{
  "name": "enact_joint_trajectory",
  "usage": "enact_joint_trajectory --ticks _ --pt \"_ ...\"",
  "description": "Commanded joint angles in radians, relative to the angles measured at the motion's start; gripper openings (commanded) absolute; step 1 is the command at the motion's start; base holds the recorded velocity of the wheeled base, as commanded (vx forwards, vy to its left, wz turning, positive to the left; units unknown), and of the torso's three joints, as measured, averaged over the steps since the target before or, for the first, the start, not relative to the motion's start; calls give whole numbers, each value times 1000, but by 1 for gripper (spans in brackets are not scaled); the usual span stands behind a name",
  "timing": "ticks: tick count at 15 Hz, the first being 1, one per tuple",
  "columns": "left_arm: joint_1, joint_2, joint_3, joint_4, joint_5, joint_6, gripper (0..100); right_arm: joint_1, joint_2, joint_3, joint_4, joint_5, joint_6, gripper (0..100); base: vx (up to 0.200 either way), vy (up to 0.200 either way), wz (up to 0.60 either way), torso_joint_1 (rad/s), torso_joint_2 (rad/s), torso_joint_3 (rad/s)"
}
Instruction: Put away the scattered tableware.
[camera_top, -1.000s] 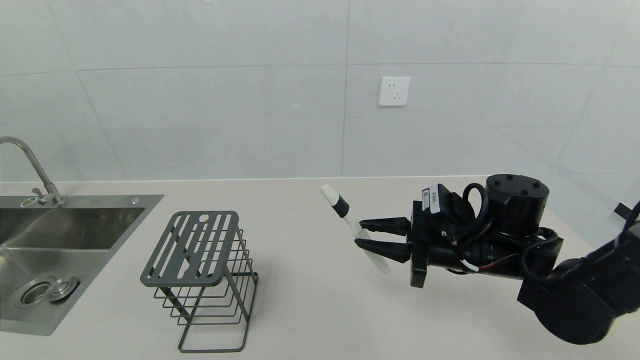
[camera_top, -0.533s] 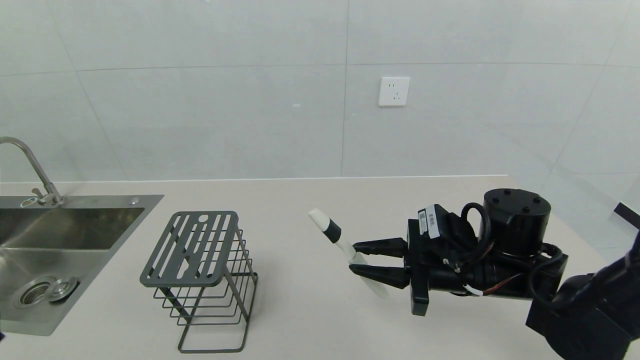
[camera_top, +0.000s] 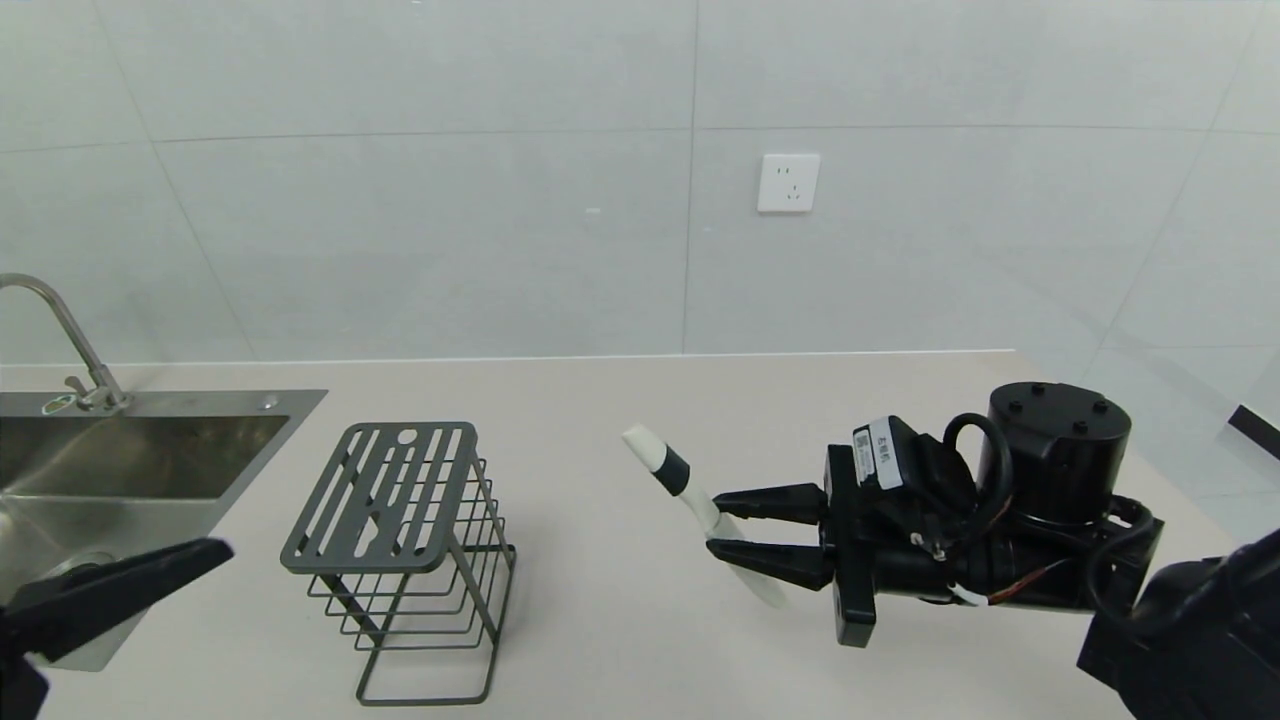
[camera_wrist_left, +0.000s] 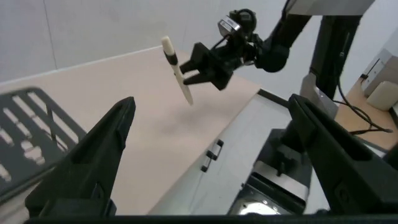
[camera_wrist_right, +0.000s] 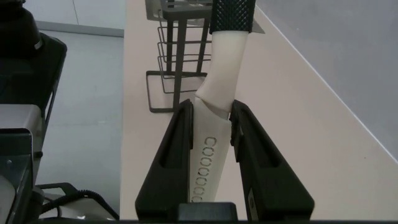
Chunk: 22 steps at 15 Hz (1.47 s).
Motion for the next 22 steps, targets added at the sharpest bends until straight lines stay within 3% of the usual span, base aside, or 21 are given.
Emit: enact_joint_trajectory --ticks 1,2,4,5,6,7,8,9,14,15,17,18,22 --pt "-49 235 2 -126 -15 16 100 1 -21 4 0 1 -1 0 0 0 0 0 0 0" --pt "-92 292 0 -137 -15 18 100 1 -32 21 0 1 1 0 0 0 0 0 0 0" --pt "-124 340 -8 -141 -15 24 100 2 -33 41 0 -1 1 0 0 0 0 0 0 0" --pt "-130 372 -18 -141 -17 64 100 4 -41 44 0 1 1 0 0 0 0 0 0 0" --pt "-135 416 -29 -141 -15 125 100 10 -44 44 0 -1 7 0 0 0 0 0 0 0" --pt "-137 435 -34 -141 -15 147 100 10 -44 45 -2 -1 13 0 0 0 0 0 0 0" --pt "-140 512 -52 -158 -15 216 100 17 -44 50 -14 1 38 0 0 0 0 0 0 0" --pt "-157 555 -61 -193 -14 222 100 25 -42 53 -31 -1 58 0 0 0 0 0 0 0" --pt "-258 775 -115 -439 -9 194 100 50 -36 125 -172 -4 165 0 0 0 0 0 0 0" --pt "-269 794 -124 -460 -9 171 100 50 -38 133 -172 -10 165 0 0 0 0 0 0 0" --pt "-308 803 -138 -494 -9 73 100 48 -55 137 -172 -24 168 0 0 0 0 0 0 0" --pt "-321 808 -149 -505 -8 47 100 48 -56 136 -174 -24 168 0 0 0 0 0 0 0" --pt "-334 918 -170 -634 14 41 100 50 -65 134 -177 -24 170 0 0 0 0 0 0 0"
